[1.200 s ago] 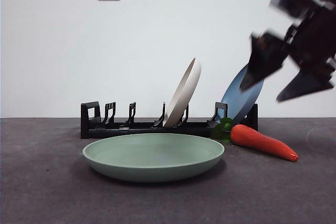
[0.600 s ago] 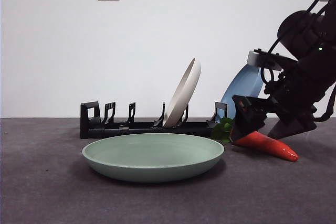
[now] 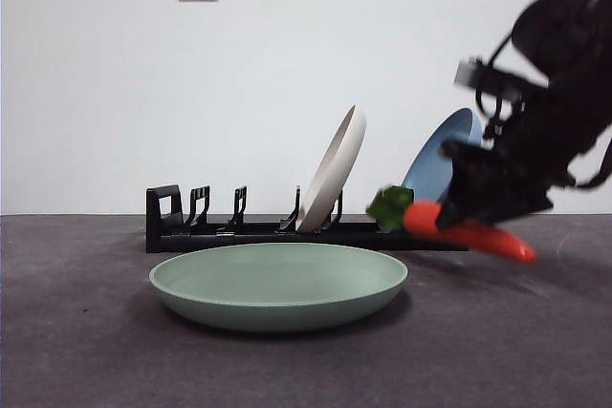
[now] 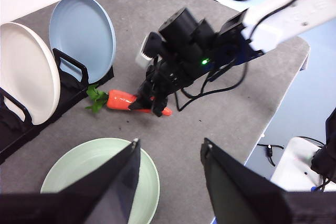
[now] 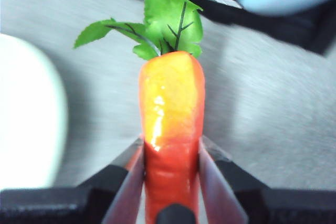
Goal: Take the green plate from the plate rack,put the plate on the table,take the carrot from the table,put the carrot in the plate
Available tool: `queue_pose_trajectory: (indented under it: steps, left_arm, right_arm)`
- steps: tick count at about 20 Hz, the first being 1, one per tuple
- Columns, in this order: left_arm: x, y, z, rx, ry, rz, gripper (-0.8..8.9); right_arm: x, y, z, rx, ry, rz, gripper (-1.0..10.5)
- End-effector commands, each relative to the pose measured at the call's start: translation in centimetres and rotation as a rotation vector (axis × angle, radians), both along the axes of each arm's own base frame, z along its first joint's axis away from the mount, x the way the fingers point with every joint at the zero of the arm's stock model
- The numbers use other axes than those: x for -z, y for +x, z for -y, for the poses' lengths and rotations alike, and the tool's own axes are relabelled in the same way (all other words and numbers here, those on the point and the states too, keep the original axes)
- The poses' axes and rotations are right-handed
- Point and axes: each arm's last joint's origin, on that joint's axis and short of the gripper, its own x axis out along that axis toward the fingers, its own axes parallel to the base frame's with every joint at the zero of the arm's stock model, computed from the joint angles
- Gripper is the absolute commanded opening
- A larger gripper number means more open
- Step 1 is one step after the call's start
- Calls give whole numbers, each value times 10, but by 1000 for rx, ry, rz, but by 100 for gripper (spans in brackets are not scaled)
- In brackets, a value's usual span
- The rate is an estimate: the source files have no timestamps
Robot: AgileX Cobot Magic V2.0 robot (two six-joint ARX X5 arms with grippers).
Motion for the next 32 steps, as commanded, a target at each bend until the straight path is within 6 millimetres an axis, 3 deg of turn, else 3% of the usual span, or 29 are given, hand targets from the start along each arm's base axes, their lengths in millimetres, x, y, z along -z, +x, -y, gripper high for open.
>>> queue_pose_trajectory:
  steps: [1, 3, 6, 9, 12, 15, 20, 22, 24, 25, 28, 32]
  left_arm:
    - [1, 0, 0, -3, -3, -2, 198]
    - [1, 0, 0, -3, -3, -2, 198]
    - [1, 0, 0, -3, -3, -3, 198]
    - [2, -1, 0, -3, 9, -10, 198]
    - [3, -1, 0, -3, 16, -14, 198]
    - [3, -1, 0, -3, 16, -15, 198]
    - [3, -1, 0, -3, 17, -14, 197]
    - [4, -1, -1, -3, 24, -19, 197]
    - [5, -1, -2, -3, 42, -30, 197]
    - [6, -2, -2, -4, 49, -34, 197]
    - [7, -2, -2, -5, 57, -38, 197]
    - [8, -2, -3, -3, 73, -45, 197]
  right_arm:
    - [-22, -17, -10, -39, 17, -5, -16]
    - [-39, -39, -29, -104, 33, -21, -16]
    - [-42, -59, -72, -221, 65, -15, -16]
    - [-23, -67, -112, -272, 53, 13, -16]
    - [4, -64, -130, -281, 32, -8, -16]
    - [25, -57, -134, -259, 4, -13, -16]
    - [30, -56, -135, -250, -13, -16, 14]
    - [30, -56, -135, -248, -13, -16, 209]
    - [30, -56, -135, -247, -11, -14, 564]
    - [28, -56, -135, -248, -8, -9, 659]
    - [12, -56, -134, -248, 20, 34, 661]
    - [-38, -71, -121, -247, 78, 120, 661]
